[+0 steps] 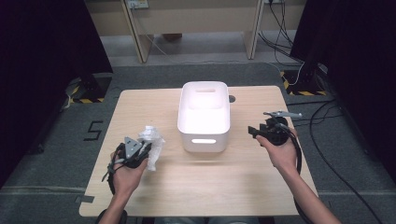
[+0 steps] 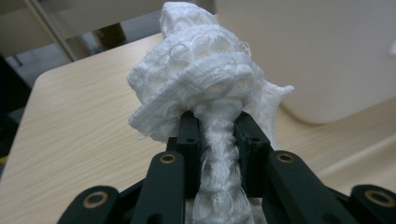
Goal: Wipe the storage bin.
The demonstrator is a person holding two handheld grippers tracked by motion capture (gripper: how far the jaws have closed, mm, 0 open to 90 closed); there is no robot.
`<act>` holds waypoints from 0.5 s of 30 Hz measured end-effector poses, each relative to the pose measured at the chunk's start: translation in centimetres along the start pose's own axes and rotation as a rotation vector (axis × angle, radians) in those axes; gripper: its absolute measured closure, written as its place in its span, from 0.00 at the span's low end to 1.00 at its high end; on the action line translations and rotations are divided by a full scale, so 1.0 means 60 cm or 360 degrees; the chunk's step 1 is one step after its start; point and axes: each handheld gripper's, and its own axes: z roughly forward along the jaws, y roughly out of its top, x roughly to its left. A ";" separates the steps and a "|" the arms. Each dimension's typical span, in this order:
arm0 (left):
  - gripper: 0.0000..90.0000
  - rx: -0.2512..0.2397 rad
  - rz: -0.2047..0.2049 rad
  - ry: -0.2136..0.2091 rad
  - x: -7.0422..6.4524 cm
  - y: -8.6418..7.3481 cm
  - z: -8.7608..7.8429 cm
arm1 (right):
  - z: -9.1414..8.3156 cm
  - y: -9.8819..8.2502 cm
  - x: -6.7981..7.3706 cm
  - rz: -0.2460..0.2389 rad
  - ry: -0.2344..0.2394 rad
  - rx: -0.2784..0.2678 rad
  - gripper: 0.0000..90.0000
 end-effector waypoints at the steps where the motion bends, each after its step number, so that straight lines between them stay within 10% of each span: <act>1: 0.83 0.0018 -0.0016 0.0010 0.010 -0.006 0.004 | -0.004 -0.007 -0.013 0.0004 -0.0027 0.0002 0.52; 5: 0.83 0.0105 -0.0092 0.0061 0.047 -0.034 0.031 | -0.010 -0.020 -0.035 0.0028 -0.0082 0.0025 0.52; 15: 0.81 0.0230 -0.0170 0.0015 0.050 -0.058 0.084 | -0.003 -0.050 -0.070 0.0076 -0.0143 0.0081 0.51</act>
